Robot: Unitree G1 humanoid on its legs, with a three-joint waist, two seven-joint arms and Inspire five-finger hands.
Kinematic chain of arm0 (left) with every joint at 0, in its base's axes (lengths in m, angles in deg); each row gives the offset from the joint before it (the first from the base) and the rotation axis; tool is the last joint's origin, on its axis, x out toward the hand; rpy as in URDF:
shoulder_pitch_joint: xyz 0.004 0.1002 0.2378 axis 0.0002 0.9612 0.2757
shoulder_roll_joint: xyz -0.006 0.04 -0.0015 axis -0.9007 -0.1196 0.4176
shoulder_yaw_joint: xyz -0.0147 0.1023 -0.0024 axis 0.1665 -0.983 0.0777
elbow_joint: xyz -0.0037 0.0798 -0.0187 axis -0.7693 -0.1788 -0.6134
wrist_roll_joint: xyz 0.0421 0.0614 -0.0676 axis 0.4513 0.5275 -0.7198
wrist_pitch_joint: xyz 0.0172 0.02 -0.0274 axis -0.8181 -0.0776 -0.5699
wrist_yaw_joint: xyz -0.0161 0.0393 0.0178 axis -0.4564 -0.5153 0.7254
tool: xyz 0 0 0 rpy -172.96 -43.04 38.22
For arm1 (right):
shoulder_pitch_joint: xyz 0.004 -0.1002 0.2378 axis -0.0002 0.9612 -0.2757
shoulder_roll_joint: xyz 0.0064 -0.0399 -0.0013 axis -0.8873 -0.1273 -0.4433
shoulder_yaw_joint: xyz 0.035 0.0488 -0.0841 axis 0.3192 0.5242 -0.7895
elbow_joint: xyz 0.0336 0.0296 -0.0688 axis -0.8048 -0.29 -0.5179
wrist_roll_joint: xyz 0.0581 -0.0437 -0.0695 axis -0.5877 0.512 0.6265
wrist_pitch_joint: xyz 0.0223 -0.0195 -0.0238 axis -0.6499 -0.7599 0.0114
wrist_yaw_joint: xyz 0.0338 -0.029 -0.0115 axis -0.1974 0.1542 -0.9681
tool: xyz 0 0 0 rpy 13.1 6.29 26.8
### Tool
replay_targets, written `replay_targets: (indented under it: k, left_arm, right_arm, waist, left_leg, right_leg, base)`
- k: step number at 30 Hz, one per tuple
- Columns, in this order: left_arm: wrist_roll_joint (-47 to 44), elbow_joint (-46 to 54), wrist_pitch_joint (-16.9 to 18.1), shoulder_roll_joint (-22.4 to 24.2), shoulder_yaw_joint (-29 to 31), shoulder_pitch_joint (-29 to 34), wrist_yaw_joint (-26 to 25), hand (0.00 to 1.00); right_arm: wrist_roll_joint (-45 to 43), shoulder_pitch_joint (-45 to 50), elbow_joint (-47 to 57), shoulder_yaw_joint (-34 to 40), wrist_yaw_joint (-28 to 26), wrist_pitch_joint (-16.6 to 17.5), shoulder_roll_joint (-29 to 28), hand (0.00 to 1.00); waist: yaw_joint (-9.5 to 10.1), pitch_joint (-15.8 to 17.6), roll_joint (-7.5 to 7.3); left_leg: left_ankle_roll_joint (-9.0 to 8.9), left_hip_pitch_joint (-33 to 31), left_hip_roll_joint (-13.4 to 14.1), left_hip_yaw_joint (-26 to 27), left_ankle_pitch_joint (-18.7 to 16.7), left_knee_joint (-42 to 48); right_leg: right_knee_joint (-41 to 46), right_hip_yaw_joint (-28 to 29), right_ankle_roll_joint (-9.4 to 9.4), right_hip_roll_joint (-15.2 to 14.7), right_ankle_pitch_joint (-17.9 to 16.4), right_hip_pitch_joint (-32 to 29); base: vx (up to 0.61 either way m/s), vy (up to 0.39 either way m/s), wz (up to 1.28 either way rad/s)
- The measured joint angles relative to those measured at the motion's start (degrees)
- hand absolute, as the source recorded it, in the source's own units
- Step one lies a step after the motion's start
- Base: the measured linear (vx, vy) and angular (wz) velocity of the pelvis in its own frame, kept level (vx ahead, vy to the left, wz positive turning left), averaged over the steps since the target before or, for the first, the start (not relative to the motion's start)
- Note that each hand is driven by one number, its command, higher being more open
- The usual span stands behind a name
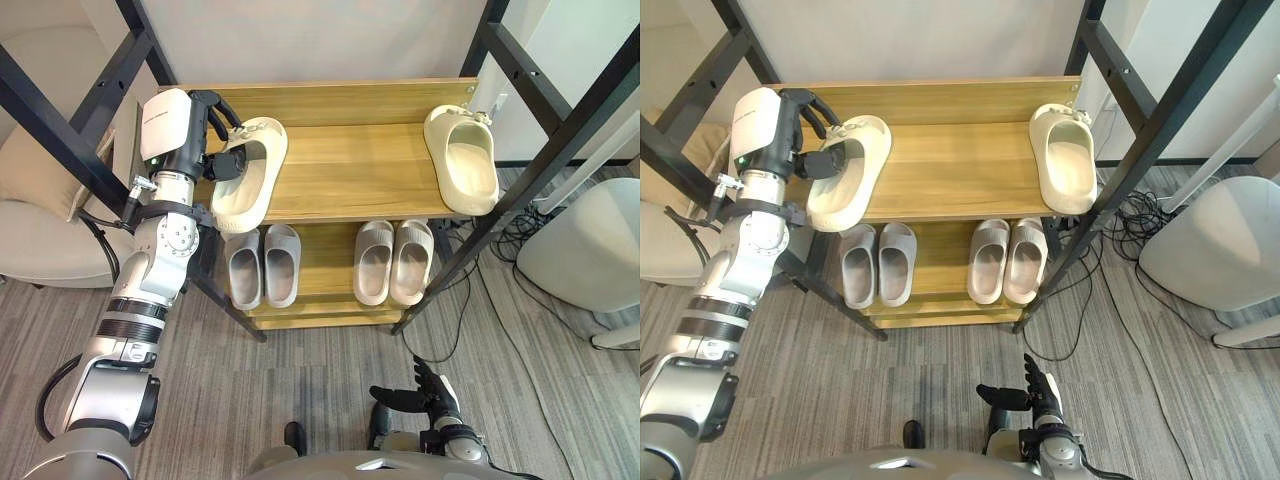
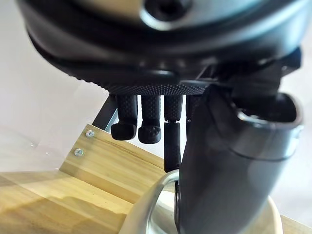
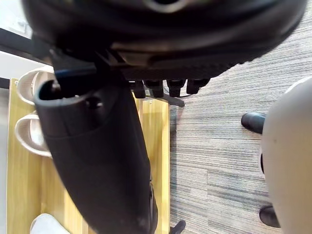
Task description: Organize the slippers on the shoe rack
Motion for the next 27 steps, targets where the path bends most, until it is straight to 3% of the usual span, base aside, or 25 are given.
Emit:
replay_targets:
  k: [8,18,26,27]
  left_arm:
    - [-2.4,0.7,-0.2,4.6,-2.9,-2.3,-0.3,0.0]
    - [-5.2,-0.6,-0.9,10.8,-7.0,-10.0,0.1,0.0]
    - [-6.8,-5.3,-2.4,13.4,-7.0,-15.3,-0.1,0.0]
    - [-6.9,-5.5,-2.7,13.5,-6.9,-15.8,-0.2,1.0]
  right_arm:
    - [-1.6,0.2,0.9,0.1,0.5,0.2,0.4,1.0]
    - [-2.2,0.3,4.3,1.2,0.6,0.3,0.5,1.0]
    - [-3.7,1.0,6.4,2.3,0.9,0.4,0.5,1.0]
    - [-4.2,1.0,6.6,2.4,1.1,0.4,0.5,1.0]
  waist:
    - [-0.36,0.8,1.29]
    - [-3.72,2.0,3.45]
    - [-4.49,3.1,4.51]
    - [-4.56,3.2,4.54]
  left_leg:
    - [0.48,-0.1,-0.3,0.1,-0.3,0.3]
    - [0.92,-1.3,-1.0,1.4,-0.5,0.5]
    - [1.17,-1.9,-1.1,2.0,-0.7,0.5]
    - [1.18,-2.0,-1.1,2.1,-0.7,0.5]
  right_leg:
    - [0.0,0.4,0.31,-0.7,0.2,0.0]
    - [0.2,2.2,0.9,-1.4,0.8,-1.9]
    - [0.2,3.5,0.84,-1.4,1.2,-3.2]
    - [0.2,3.6,0.83,-1.4,1.3,-3.4]
  base:
    - [0.0,0.0,0.0]
    - [0.0,0.017,-0.08]
    - [-0.02,0.005,-0.07]
    - [-0.04,0.009,-0.07]
